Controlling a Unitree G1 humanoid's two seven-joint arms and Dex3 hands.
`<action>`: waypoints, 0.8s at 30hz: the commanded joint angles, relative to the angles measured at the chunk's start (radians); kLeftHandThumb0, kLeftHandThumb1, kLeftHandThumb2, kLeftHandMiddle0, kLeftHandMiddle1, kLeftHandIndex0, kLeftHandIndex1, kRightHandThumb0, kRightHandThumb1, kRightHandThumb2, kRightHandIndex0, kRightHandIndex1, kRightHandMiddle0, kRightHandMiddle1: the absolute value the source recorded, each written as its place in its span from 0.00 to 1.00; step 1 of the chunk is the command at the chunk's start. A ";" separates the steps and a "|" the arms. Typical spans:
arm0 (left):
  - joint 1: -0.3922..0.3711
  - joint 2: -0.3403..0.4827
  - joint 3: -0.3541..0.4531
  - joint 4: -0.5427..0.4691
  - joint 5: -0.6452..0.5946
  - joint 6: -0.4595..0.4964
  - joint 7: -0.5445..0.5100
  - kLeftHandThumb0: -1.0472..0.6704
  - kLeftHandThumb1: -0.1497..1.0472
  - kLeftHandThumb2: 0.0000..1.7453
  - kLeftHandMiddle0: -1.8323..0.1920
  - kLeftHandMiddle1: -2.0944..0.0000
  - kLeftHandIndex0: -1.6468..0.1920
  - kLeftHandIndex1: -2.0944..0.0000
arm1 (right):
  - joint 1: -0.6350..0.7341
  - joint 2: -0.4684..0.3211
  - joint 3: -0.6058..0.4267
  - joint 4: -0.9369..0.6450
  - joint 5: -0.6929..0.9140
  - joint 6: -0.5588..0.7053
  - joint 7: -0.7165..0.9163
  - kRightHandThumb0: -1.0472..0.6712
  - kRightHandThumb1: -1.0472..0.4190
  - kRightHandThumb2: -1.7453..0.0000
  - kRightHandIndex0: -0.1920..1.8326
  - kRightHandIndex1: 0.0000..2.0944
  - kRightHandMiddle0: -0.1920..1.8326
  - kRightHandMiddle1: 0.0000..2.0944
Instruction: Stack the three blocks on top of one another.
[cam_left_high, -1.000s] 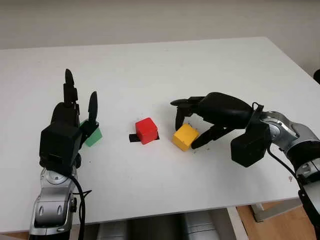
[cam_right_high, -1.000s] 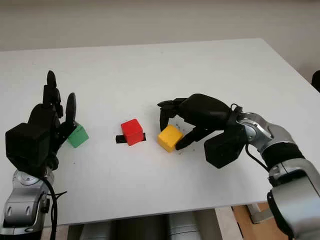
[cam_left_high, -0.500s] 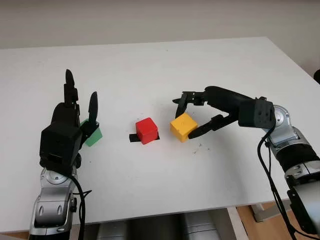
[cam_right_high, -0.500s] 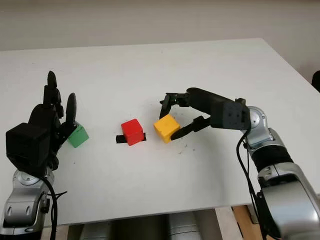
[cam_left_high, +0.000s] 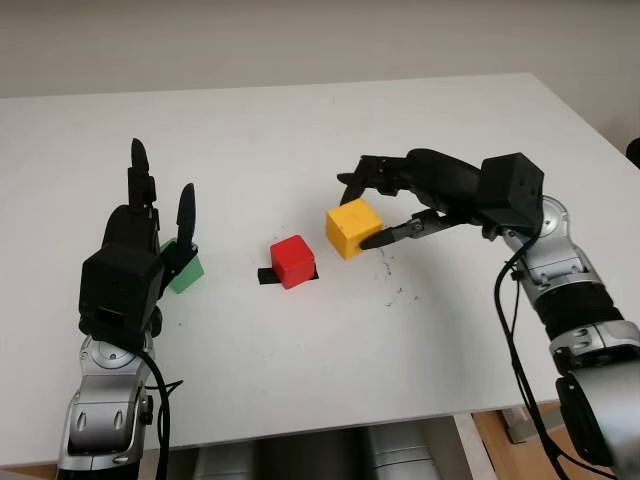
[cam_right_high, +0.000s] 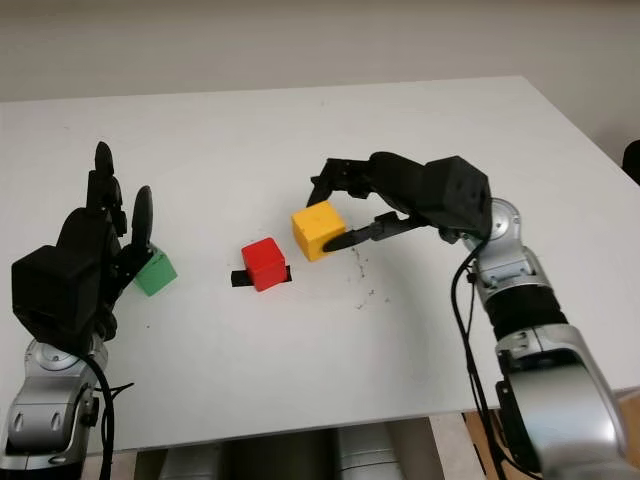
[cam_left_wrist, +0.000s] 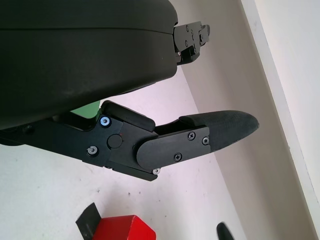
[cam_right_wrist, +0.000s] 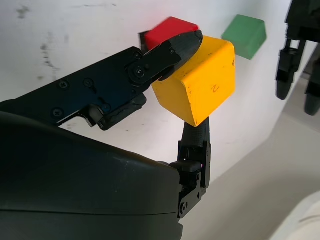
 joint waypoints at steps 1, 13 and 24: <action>-0.008 0.012 0.004 -0.007 0.007 -0.015 0.002 0.16 1.00 0.38 1.00 1.00 1.00 0.99 | -0.002 0.030 -0.007 -0.001 -0.006 -0.028 -0.026 0.28 0.06 0.97 0.20 0.02 0.30 0.75; -0.004 0.006 0.005 -0.013 0.024 -0.016 0.013 0.17 1.00 0.39 1.00 0.99 1.00 0.98 | -0.088 0.159 0.008 0.126 -0.043 0.009 -0.068 0.28 0.09 0.97 0.20 0.02 0.31 0.75; 0.000 0.004 0.008 -0.014 0.020 -0.016 0.020 0.17 1.00 0.39 1.00 0.98 1.00 0.98 | -0.190 0.194 0.005 0.261 -0.058 0.031 -0.017 0.30 0.10 0.97 0.20 0.02 0.32 0.74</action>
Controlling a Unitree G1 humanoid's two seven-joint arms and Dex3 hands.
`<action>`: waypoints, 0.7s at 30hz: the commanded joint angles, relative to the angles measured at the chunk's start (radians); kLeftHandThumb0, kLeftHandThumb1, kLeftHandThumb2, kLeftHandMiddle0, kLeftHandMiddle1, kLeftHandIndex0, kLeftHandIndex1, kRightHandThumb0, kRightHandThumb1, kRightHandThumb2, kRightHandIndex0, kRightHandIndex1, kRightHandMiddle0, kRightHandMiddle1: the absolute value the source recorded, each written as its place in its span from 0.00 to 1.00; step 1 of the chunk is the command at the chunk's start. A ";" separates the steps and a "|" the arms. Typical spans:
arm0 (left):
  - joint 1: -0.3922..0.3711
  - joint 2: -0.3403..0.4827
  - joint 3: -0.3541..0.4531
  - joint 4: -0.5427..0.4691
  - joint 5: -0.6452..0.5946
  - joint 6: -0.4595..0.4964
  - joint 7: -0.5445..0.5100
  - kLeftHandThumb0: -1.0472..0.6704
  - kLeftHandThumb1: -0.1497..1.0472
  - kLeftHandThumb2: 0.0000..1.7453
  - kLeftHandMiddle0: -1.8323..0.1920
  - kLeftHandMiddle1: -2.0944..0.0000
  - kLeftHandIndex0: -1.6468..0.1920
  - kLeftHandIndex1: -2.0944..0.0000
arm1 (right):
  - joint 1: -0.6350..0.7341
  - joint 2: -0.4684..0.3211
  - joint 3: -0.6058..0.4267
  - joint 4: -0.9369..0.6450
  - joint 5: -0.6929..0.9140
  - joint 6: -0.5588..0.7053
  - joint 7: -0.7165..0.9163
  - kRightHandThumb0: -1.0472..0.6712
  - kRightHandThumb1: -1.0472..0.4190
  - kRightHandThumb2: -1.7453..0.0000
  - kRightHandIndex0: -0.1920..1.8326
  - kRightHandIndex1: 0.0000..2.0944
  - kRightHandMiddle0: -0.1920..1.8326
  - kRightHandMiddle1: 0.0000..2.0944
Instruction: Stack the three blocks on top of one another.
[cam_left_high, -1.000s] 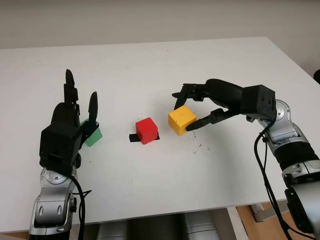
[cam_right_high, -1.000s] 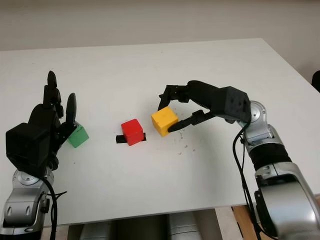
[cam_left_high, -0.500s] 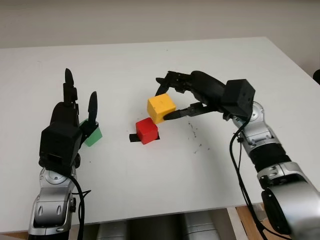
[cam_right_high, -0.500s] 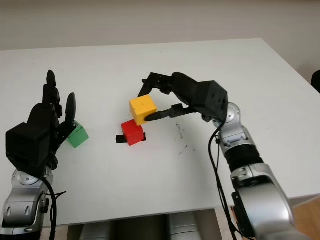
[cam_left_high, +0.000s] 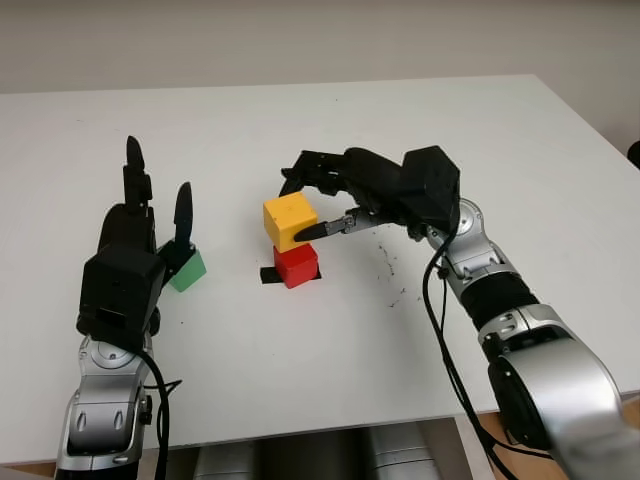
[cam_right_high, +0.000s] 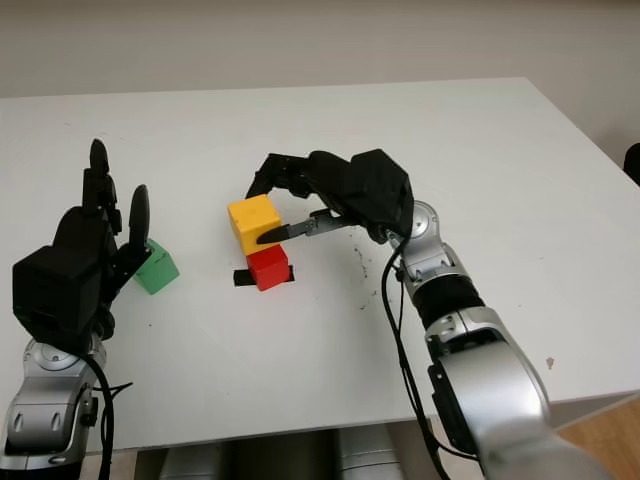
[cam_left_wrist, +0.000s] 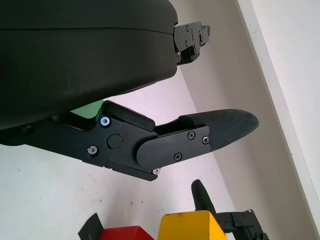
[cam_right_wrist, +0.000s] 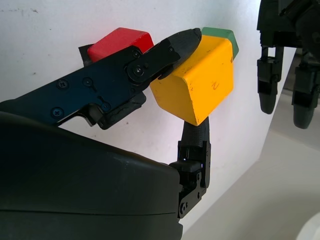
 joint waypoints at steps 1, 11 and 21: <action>0.000 0.001 0.007 -0.016 0.000 -0.006 0.004 0.17 1.00 0.39 1.00 0.98 1.00 0.98 | -0.054 0.008 -0.006 0.023 -0.001 0.014 0.005 0.30 0.10 0.97 0.20 0.02 0.32 0.74; 0.003 0.000 0.009 -0.021 -0.002 -0.006 0.003 0.17 1.00 0.39 1.00 0.98 1.00 0.98 | -0.103 0.000 -0.013 0.080 -0.012 0.049 0.018 0.32 0.10 0.97 0.20 0.03 0.31 0.74; 0.002 0.004 0.009 -0.018 -0.006 -0.013 -0.002 0.17 1.00 0.39 1.00 0.98 1.00 0.98 | -0.108 -0.012 -0.026 0.103 -0.010 0.047 0.043 0.32 0.10 0.97 0.19 0.02 0.31 0.74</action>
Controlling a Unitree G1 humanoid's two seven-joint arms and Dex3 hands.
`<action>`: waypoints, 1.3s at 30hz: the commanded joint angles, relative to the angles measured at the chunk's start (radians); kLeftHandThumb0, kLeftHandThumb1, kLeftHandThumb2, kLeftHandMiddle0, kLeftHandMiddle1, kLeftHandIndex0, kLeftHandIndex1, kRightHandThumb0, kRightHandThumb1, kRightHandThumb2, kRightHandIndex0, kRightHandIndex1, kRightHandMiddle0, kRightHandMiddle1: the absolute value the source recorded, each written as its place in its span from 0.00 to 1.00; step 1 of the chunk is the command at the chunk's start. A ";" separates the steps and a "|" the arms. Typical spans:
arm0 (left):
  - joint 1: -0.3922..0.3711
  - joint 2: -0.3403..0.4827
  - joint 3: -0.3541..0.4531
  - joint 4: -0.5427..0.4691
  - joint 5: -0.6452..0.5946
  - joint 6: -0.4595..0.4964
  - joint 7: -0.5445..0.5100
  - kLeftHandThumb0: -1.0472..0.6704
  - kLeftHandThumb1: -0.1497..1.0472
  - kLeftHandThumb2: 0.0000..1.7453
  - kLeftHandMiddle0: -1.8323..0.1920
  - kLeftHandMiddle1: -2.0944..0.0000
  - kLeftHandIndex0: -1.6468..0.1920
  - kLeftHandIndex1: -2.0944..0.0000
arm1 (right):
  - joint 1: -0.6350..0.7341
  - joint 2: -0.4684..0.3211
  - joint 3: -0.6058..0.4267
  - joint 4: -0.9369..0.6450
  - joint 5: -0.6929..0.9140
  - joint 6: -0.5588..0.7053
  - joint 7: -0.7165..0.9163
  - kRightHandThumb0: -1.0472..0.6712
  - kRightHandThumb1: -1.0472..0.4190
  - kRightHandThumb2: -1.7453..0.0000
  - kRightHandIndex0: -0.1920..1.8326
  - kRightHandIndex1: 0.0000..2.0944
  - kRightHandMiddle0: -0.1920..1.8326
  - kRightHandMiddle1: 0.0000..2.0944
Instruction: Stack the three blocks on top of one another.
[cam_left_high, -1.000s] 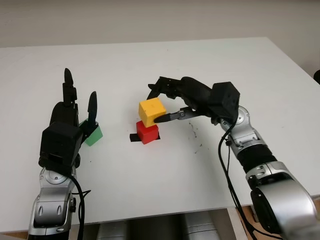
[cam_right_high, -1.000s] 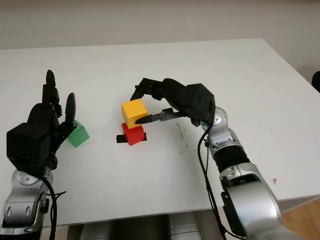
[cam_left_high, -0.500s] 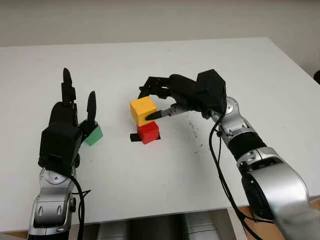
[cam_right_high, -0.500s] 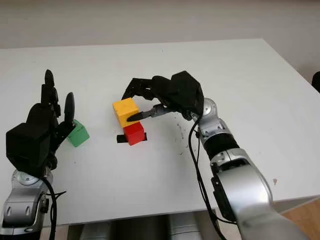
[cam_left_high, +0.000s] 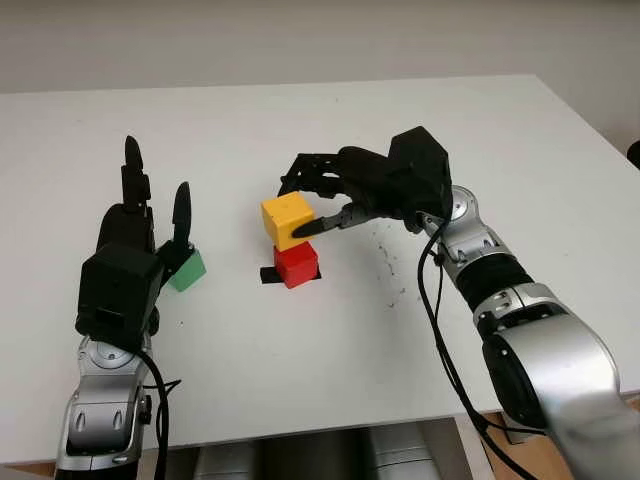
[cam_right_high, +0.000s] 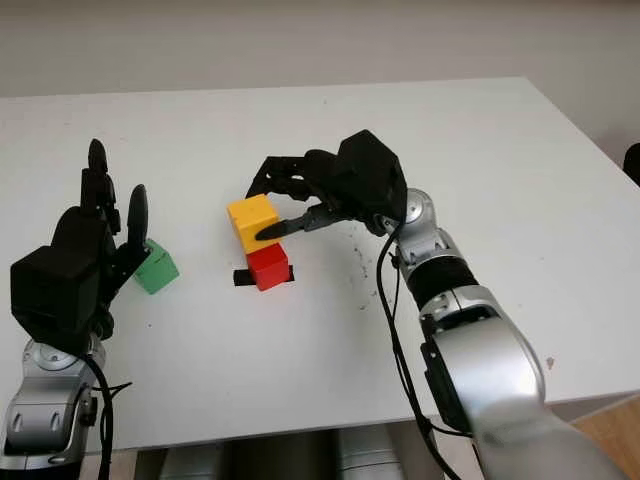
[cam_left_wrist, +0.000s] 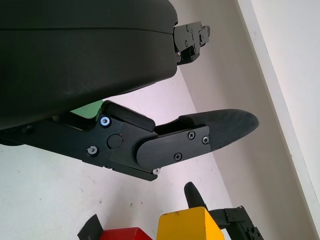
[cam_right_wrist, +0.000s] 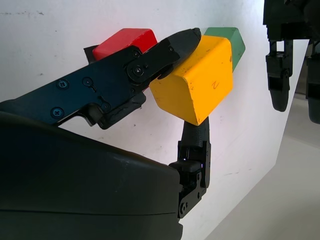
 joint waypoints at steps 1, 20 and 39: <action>0.001 0.005 0.007 -0.016 -0.004 -0.014 -0.003 0.17 1.00 0.39 1.00 0.98 1.00 0.98 | -0.036 -0.012 -0.012 0.004 0.004 0.001 0.007 0.32 0.09 0.97 0.18 0.02 0.31 0.74; 0.005 0.006 0.010 -0.026 0.000 -0.001 -0.009 0.17 1.00 0.39 1.00 0.98 1.00 0.98 | -0.025 -0.013 -0.011 0.041 -0.026 -0.003 -0.015 0.33 0.10 0.97 0.19 0.03 0.30 0.74; 0.001 0.011 0.013 -0.036 0.003 0.007 -0.017 0.18 1.00 0.40 1.00 0.98 1.00 0.98 | -0.021 -0.007 0.008 0.067 -0.072 -0.016 -0.027 0.31 0.10 0.97 0.20 0.03 0.29 0.73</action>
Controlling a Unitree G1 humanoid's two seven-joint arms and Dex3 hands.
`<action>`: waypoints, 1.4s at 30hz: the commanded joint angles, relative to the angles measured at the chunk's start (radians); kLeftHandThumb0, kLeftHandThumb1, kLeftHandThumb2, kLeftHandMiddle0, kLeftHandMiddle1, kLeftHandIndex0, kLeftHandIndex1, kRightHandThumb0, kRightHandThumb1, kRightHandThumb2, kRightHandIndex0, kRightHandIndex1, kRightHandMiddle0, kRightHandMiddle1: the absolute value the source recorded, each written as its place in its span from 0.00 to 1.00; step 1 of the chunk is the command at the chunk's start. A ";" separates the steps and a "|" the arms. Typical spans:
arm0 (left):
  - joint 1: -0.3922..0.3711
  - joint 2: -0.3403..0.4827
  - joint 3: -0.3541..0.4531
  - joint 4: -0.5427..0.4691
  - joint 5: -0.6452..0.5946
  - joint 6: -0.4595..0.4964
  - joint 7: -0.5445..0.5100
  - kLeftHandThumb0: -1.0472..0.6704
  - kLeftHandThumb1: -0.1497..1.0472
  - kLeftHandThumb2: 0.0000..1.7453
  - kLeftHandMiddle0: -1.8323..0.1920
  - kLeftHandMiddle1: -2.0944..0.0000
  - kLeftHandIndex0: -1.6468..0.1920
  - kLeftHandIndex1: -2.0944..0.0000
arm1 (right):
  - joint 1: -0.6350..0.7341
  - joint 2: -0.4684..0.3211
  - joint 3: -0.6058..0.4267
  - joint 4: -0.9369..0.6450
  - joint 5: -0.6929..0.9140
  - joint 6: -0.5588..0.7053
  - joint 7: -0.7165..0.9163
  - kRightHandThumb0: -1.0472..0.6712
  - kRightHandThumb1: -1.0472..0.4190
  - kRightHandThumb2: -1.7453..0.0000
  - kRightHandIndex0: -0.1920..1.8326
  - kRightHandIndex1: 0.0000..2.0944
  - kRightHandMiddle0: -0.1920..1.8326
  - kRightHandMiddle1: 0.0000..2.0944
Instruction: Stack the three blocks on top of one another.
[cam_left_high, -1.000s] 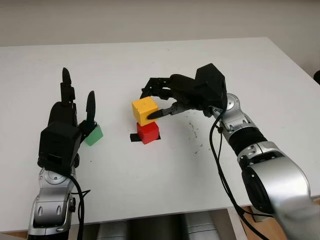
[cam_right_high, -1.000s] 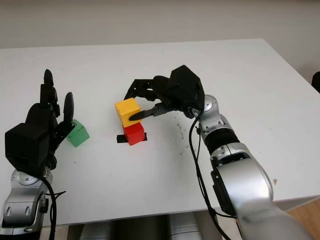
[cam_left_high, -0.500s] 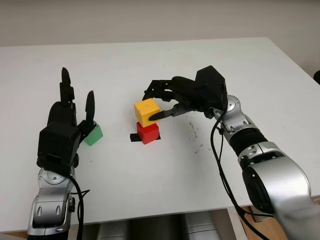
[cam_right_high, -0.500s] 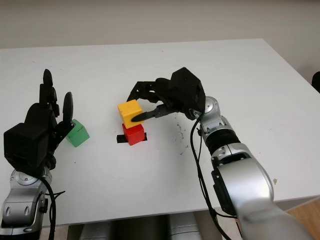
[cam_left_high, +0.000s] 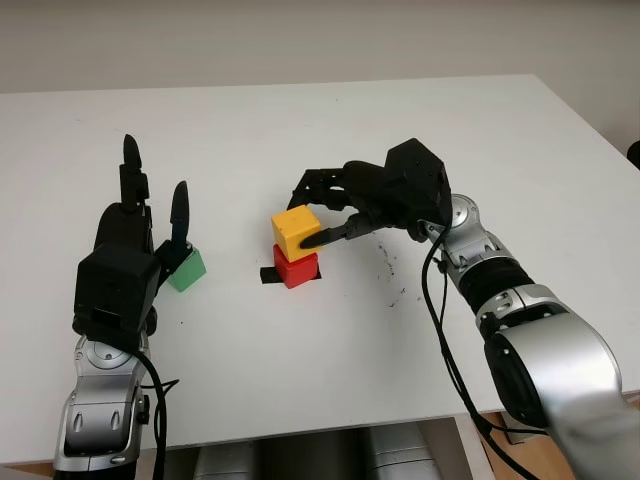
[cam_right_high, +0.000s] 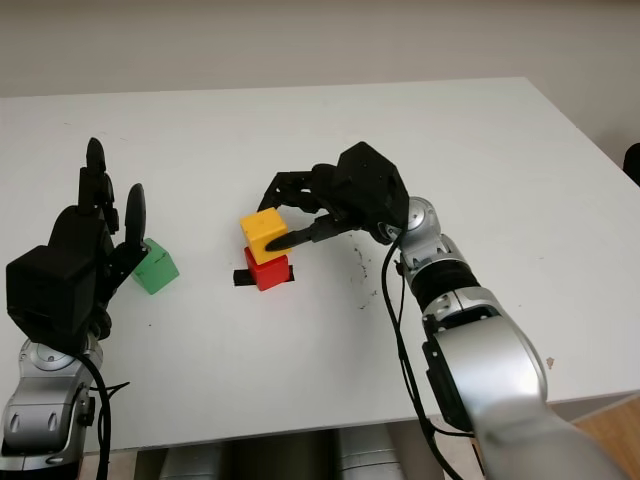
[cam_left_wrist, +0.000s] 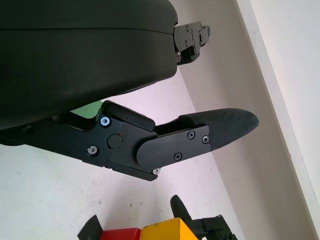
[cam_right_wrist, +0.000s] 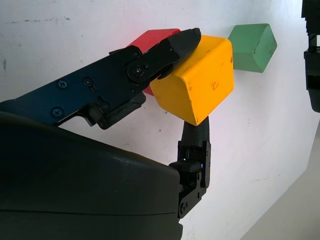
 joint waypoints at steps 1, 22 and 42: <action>0.001 0.010 0.004 -0.026 0.002 0.000 -0.003 0.18 1.00 0.40 1.00 0.98 1.00 0.99 | -0.020 -0.001 0.001 0.001 -0.002 -0.011 -0.001 0.31 0.10 0.97 0.20 0.03 0.29 0.73; 0.005 0.005 0.004 -0.035 -0.003 0.009 -0.004 0.17 1.00 0.39 1.00 0.99 1.00 0.99 | -0.014 -0.002 0.024 0.005 -0.040 -0.027 -0.003 0.30 0.09 0.97 0.21 0.03 0.28 0.73; 0.008 -0.001 0.002 -0.036 -0.001 0.010 0.000 0.17 1.00 0.39 1.00 0.99 1.00 0.99 | -0.023 -0.015 0.026 -0.008 -0.033 0.041 0.040 0.24 0.11 0.97 0.08 0.02 0.18 0.29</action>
